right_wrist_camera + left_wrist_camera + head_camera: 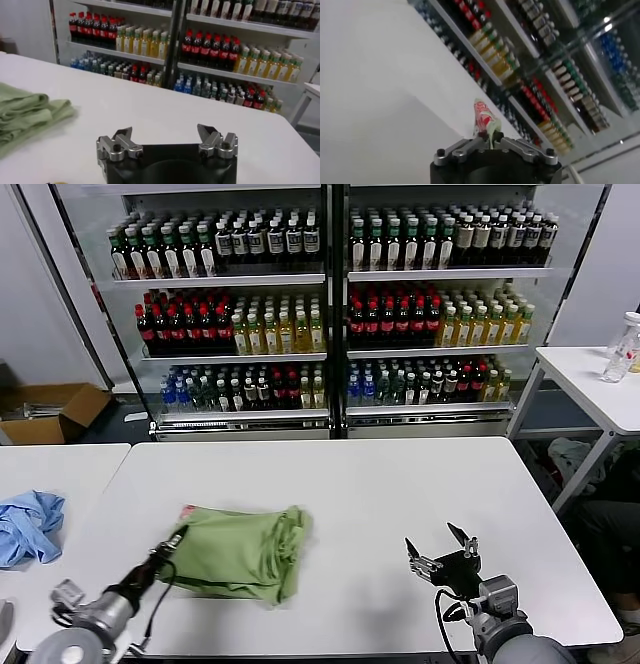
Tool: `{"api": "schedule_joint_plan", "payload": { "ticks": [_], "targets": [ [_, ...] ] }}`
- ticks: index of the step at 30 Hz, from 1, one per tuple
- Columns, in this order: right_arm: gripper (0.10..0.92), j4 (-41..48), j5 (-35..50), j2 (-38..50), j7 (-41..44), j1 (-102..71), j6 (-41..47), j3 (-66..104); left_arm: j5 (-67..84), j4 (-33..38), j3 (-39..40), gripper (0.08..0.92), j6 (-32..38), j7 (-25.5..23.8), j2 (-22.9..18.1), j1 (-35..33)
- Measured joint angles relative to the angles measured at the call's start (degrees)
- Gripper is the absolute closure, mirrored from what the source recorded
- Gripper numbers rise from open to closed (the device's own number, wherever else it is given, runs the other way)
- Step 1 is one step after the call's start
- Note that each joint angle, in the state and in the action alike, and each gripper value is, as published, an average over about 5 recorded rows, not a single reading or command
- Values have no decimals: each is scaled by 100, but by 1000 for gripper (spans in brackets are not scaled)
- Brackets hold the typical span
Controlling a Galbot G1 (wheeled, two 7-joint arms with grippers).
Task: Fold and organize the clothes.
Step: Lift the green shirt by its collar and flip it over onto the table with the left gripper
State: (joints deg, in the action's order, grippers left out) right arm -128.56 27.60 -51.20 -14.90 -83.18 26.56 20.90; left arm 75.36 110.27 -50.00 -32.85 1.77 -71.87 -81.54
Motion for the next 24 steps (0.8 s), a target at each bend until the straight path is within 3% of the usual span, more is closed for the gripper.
{"api": "schedule_joint_plan", "payload": {
  "ticks": [8,14,19,24],
  "targets": [
    [203,42,78,-10,14,168,-36,-43,-242,114,-946,898,-9,-116,853,-160],
    [203,-11,162,57,27,184,-41,43,-1184,583,-999,898,-14,-98,1376,-172],
    [203,-52,203,101,30,194,-42,131,-2313,960,-391,898,8,-10,1366,-122],
    [203,-67,254,133,32,248,-41,215,-3188,1202,596,898,66,179,989,45]
  ]
}}
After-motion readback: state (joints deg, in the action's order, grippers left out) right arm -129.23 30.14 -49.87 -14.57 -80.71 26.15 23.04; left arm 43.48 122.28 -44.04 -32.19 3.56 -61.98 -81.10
